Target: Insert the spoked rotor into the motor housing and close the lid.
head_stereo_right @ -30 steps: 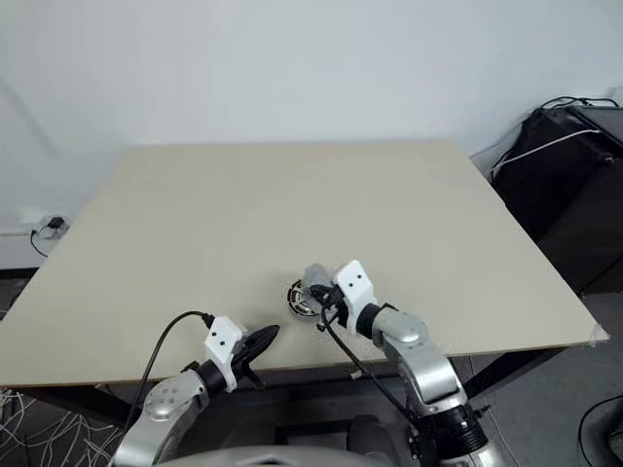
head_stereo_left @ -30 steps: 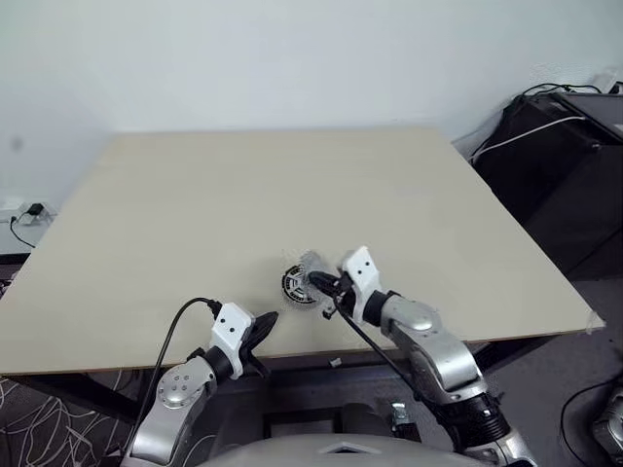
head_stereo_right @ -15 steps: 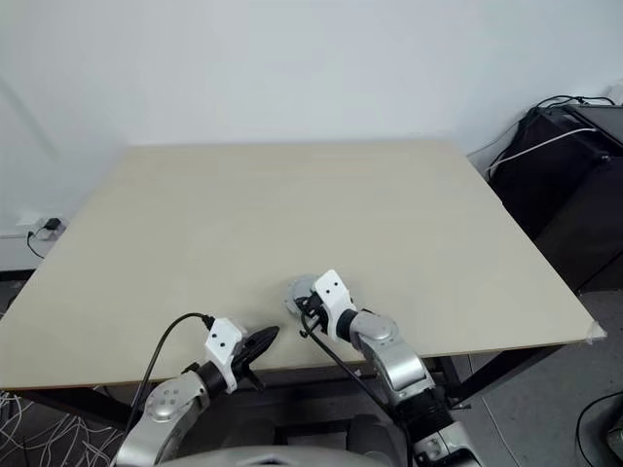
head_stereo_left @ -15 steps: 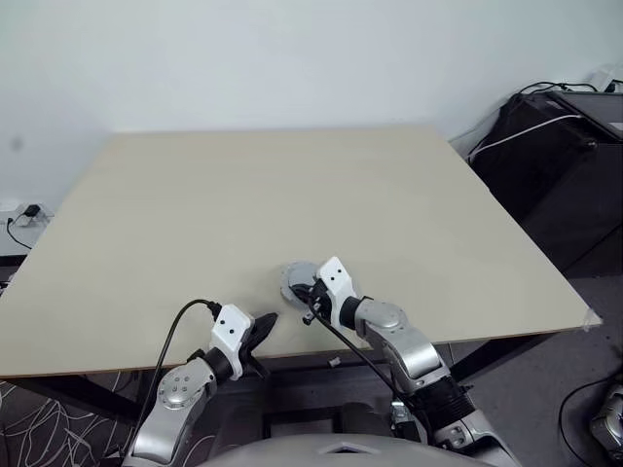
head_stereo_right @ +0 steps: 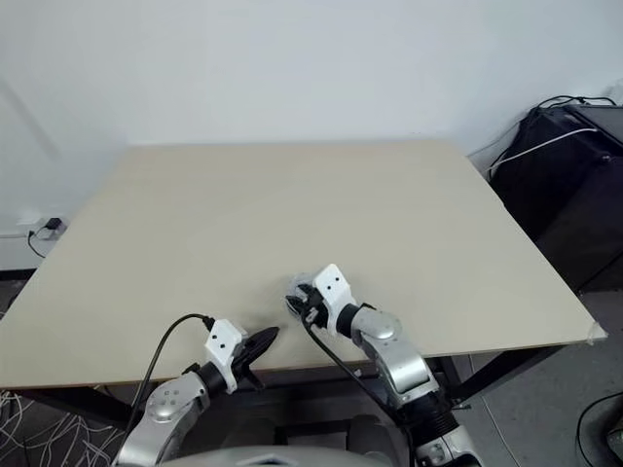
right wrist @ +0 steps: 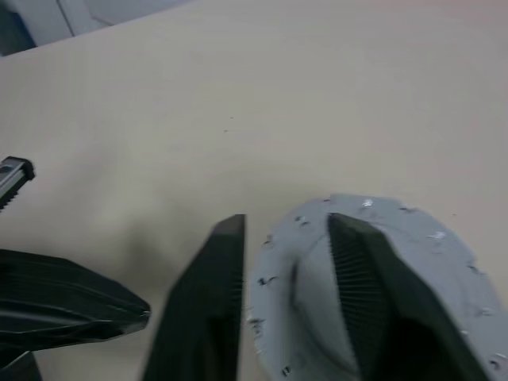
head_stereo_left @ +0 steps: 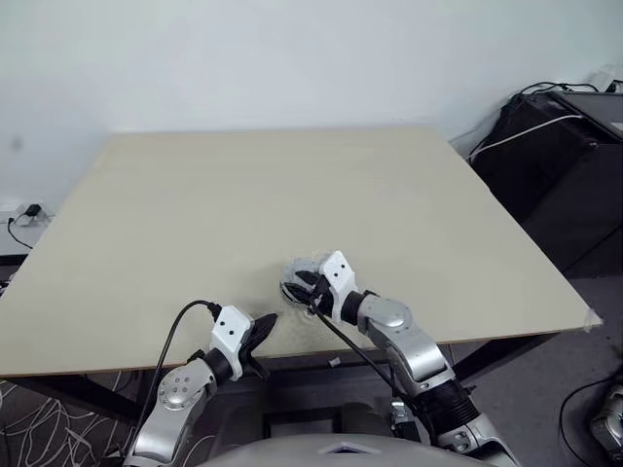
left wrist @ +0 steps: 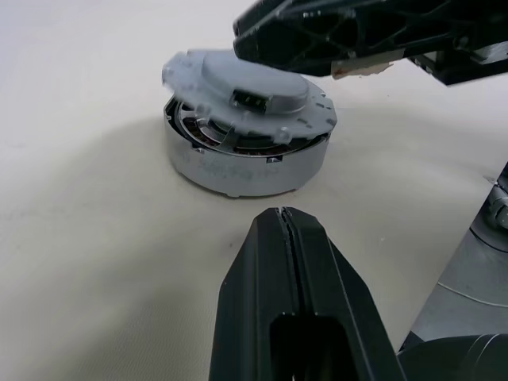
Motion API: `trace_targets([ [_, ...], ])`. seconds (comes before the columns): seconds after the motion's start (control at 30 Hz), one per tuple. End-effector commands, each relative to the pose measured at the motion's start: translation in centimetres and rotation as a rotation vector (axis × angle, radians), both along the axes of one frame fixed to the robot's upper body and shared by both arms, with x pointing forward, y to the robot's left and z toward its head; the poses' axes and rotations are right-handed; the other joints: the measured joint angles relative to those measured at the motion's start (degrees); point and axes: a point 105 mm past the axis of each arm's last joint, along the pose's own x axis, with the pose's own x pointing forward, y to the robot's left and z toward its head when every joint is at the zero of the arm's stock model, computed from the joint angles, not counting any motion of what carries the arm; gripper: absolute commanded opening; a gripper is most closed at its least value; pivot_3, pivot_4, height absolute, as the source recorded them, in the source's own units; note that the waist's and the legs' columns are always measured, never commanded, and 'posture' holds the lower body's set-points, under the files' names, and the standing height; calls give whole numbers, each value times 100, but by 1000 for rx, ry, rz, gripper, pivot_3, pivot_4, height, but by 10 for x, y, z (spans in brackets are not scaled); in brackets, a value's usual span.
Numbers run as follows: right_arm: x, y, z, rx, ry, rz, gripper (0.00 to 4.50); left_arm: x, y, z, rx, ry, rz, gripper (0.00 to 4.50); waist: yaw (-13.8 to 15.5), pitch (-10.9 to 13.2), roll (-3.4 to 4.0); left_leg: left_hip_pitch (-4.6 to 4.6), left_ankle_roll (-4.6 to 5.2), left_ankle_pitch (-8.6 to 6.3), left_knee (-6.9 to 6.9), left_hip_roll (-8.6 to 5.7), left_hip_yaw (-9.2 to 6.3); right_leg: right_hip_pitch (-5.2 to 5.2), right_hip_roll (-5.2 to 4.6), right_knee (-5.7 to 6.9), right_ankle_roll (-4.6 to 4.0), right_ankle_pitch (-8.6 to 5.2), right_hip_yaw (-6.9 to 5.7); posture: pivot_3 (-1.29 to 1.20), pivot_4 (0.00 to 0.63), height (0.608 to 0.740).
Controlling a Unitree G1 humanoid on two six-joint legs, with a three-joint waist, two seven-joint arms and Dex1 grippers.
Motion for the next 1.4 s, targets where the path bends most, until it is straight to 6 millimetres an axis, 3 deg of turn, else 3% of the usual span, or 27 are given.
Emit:
trace_targets([
  [0.03,7,-2,11,16,-54,-17,2860,6,-3,9,-10,-47,-9,0,0,0,0,0,0,0,0,0,0,-1,0,0,0,0,0,0,0,740],
  [0.2,13,-3,3,2,-37,-27,4469,7,-2,11,-9,-49,-4,0,-3,0,0,0,0,0,0,-1,0,1,0,0,-5,3,0,0,0,740],
  [0.67,30,-17,-6,-22,-27,-112,4469,7,-1,10,-7,-50,3,0,-2,0,1,0,1,1,0,-3,1,1,1,1,-19,12,0,0,0,740],
  [1.1,26,-15,-15,-48,-15,-86,4469,7,1,11,-1,-54,10,0,-6,-1,3,1,2,2,0,-3,1,2,3,2,-22,14,0,0,0,740],
  [1.27,26,-12,-12,-43,-23,-83,3246,8,0,12,-1,-54,11,0,-4,-1,3,1,2,2,1,-3,1,2,3,2,-21,14,0,0,0,740],
  [1.4,23,-10,-11,-49,-22,-53,3207,8,0,12,-1,-54,10,0,-5,-1,3,1,2,2,1,-3,1,2,3,2,-22,14,0,0,0,740],
])
